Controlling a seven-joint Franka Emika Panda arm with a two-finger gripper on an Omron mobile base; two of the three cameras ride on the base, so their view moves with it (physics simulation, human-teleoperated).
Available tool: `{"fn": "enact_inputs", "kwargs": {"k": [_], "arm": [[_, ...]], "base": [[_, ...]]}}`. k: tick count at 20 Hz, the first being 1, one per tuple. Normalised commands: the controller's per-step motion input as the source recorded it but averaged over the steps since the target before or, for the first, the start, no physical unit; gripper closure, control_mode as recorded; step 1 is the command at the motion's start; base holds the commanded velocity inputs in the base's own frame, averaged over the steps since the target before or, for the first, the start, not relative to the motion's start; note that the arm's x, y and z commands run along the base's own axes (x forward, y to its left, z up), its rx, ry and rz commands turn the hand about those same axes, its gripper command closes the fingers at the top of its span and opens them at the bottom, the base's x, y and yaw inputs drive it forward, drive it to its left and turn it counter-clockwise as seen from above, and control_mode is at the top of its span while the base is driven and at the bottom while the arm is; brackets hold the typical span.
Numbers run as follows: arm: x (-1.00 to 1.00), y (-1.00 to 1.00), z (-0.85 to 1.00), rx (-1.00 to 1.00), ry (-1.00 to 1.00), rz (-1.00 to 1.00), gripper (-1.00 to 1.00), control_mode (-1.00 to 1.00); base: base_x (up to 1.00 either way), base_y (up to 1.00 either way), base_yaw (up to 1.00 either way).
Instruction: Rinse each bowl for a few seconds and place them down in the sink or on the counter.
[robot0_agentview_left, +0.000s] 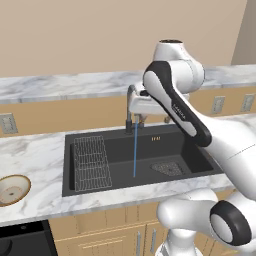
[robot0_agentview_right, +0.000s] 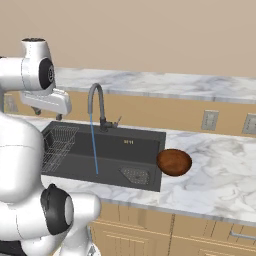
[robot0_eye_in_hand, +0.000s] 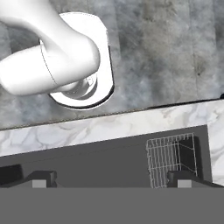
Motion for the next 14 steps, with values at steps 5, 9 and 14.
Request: {"fn": "enact_inputs", "kwargs": {"k": [5,9,14], "arm": [[-0.02,0.48,0.00,0.00,0.00,0.06,-1.00,-1.00],[-0.01,0.52,-0.05,0.01,0.00,0.04,-1.00,-1.00],[-0.09,0.51,-0.13,0.00,-0.03,0.05,-1.00,-1.00]], "base": [[0.00,0.00,0.00],[0.00,0.00,0.00],[0.00,0.00,0.00]]}}
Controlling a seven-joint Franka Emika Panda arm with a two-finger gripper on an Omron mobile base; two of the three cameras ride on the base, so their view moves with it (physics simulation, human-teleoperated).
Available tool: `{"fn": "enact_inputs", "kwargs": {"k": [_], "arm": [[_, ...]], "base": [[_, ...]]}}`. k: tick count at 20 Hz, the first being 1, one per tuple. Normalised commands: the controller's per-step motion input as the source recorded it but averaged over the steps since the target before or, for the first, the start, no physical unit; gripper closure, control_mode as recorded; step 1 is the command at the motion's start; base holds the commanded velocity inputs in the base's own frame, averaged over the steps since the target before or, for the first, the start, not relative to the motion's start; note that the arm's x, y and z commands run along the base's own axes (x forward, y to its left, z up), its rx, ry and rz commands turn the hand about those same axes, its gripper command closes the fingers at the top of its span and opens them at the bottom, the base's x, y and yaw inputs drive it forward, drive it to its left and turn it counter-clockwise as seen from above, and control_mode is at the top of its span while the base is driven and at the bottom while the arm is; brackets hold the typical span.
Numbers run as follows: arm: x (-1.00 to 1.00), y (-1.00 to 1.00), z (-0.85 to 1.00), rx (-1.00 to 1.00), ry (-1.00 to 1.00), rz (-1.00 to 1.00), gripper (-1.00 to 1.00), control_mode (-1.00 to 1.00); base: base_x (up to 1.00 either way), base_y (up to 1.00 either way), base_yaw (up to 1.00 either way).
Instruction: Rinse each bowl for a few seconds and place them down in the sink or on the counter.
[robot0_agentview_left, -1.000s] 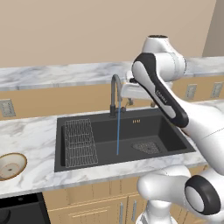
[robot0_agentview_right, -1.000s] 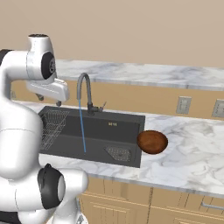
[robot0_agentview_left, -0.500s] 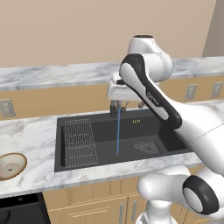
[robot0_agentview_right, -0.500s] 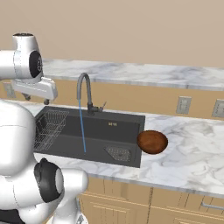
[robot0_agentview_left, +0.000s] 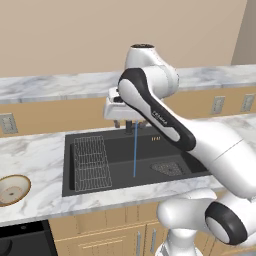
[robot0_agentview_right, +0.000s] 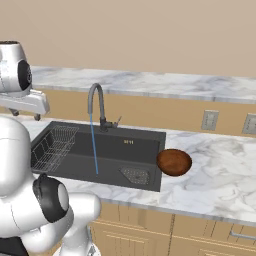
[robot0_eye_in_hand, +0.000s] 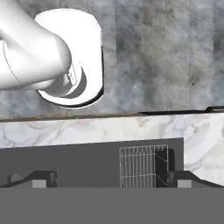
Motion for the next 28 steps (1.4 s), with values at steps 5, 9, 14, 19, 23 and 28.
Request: {"fn": "enact_inputs", "kwargs": {"k": [5,9,14,19,23,28], "arm": [[-0.02,0.48,-0.21,0.00,-0.03,0.07,-1.00,-1.00],[0.00,0.43,-0.25,0.03,-0.02,0.07,-1.00,-1.00],[0.00,0.32,-0.32,0.11,-0.02,0.03,-1.00,-1.00],[0.00,0.32,-0.33,0.10,-0.02,0.00,-1.00,-1.00],[0.00,0.35,-0.27,0.05,-0.04,0.00,-1.00,-1.00],[0.00,0.35,-0.22,0.01,-0.04,0.00,-1.00,-1.00]], "base": [[0.00,0.00,0.00],[0.00,0.00,0.00],[0.00,0.00,0.00],[0.00,0.00,0.00],[0.00,0.00,0.00],[0.00,0.00,0.00]]}}
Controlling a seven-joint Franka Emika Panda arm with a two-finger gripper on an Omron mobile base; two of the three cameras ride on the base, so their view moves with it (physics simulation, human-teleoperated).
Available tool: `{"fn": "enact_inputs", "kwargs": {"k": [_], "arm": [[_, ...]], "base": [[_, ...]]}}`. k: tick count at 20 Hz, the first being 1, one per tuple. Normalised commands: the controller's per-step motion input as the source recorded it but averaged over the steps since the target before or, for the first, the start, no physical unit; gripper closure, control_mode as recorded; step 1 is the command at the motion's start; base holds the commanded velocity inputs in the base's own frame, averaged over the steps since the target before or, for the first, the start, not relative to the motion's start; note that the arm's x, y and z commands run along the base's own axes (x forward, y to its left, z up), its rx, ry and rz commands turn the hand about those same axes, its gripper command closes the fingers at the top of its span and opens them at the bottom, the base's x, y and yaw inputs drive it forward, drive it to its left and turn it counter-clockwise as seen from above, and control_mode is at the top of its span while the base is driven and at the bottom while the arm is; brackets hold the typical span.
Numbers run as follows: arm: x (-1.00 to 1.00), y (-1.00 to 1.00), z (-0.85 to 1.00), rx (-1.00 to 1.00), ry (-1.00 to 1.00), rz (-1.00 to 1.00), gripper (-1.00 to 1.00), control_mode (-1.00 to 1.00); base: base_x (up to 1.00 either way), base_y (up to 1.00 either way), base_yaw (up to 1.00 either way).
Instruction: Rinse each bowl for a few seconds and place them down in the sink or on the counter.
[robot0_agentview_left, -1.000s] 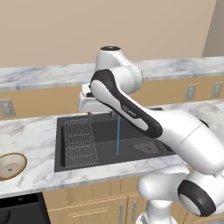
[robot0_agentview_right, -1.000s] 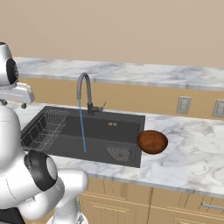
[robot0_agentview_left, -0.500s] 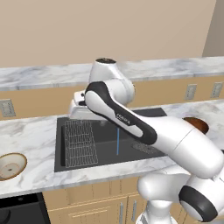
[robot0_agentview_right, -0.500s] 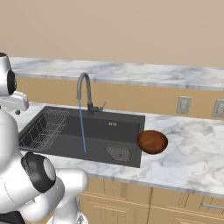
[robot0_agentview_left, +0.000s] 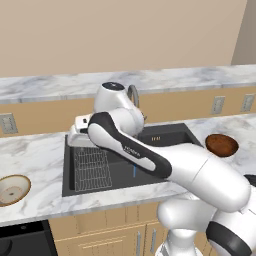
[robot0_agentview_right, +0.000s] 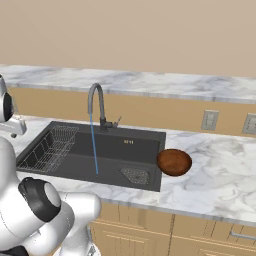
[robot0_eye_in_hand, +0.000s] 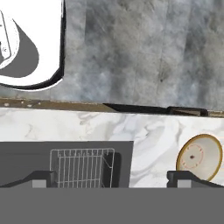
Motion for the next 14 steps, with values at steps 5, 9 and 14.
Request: {"fn": "enact_inputs", "kwargs": {"k": [5,9,14], "arm": [[0.00,0.29,-0.18,0.01,-0.04,0.00,-1.00,-1.00],[0.00,0.27,-0.14,0.02,-0.04,0.00,-1.00,-1.00],[0.02,0.22,-0.13,0.03,-0.04,0.00,-1.00,-1.00]], "base": [[0.00,0.00,0.00],[0.00,0.00,0.00],[0.00,0.00,0.00]]}}
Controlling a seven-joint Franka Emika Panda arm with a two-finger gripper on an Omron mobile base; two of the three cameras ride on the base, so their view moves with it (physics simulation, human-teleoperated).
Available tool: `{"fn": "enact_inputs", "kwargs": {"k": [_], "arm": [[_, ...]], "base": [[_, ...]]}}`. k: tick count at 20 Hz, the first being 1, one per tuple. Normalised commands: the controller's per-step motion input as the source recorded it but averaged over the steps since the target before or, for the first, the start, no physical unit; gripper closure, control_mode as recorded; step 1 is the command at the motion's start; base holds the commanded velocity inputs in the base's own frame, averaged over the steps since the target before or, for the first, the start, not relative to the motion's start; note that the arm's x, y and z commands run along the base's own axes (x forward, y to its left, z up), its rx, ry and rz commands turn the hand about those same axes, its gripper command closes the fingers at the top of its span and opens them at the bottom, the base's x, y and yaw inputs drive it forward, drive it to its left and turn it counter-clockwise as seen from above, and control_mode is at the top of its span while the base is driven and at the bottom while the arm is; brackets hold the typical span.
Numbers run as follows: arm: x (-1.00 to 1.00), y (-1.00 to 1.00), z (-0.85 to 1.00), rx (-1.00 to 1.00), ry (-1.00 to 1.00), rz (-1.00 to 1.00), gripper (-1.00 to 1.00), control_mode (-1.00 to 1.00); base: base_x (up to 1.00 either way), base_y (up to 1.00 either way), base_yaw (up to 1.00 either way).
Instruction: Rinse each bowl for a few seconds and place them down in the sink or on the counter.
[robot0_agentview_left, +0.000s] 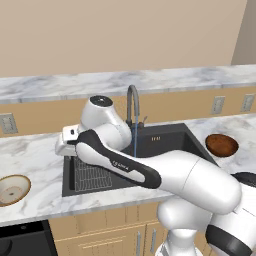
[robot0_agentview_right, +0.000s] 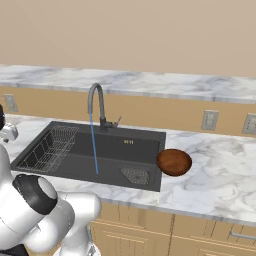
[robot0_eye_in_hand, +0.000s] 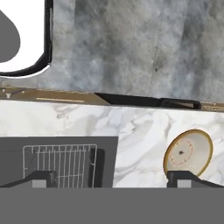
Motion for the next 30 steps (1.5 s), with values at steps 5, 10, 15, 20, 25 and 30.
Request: {"fn": "enact_inputs", "kwargs": {"k": [5,10,15,20,25,30], "arm": [[0.01,0.21,-0.14,0.05,-0.04,0.00,-1.00,-1.00],[0.00,0.17,-0.14,0.06,-0.03,0.00,-1.00,-1.00],[0.00,0.16,-0.16,0.06,-0.01,0.00,-1.00,-1.00],[0.00,0.18,-0.16,0.05,-0.01,0.00,-1.00,-1.00],[0.04,0.18,-0.12,0.05,-0.01,0.00,-1.00,-1.00],[0.09,0.19,-0.10,0.04,0.00,0.00,-1.00,-1.00]], "base": [[0.00,0.00,0.00],[0.00,0.00,0.00],[0.00,0.00,0.00],[0.00,0.00,0.00],[0.00,0.00,0.00],[0.00,0.00,0.00]]}}
